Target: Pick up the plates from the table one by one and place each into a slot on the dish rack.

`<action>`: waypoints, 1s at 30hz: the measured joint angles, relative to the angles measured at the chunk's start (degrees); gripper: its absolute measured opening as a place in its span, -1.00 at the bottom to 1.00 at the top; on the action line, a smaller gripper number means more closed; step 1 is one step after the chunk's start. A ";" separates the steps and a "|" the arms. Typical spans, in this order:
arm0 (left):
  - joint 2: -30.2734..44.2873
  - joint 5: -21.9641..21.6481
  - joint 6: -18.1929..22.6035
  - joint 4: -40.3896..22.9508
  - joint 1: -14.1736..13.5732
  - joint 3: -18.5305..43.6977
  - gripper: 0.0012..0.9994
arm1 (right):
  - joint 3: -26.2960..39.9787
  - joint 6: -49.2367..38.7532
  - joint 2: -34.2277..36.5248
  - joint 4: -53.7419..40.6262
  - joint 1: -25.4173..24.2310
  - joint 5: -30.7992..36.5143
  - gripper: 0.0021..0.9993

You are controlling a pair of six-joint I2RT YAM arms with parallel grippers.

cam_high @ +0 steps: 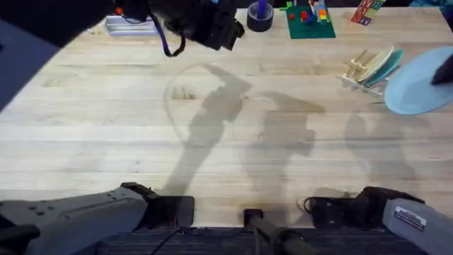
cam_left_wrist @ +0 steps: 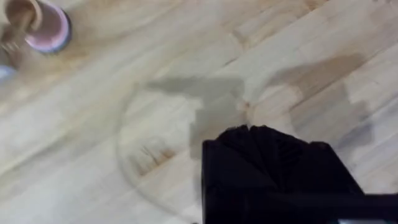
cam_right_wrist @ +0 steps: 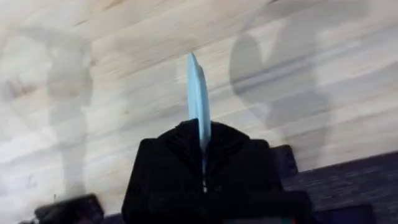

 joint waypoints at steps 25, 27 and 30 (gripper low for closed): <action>0.00 -0.56 3.65 0.23 -0.01 0.97 0.99 | 9.72 10.68 11.20 -0.43 0.00 10.00 -0.94; 0.00 -0.56 3.65 0.23 0.01 0.97 0.99 | 12.06 11.49 13.45 -0.44 0.00 10.74 -0.94; 0.00 -0.56 3.68 0.21 0.01 0.97 0.99 | 15.18 12.51 16.65 -0.44 0.00 11.55 -0.94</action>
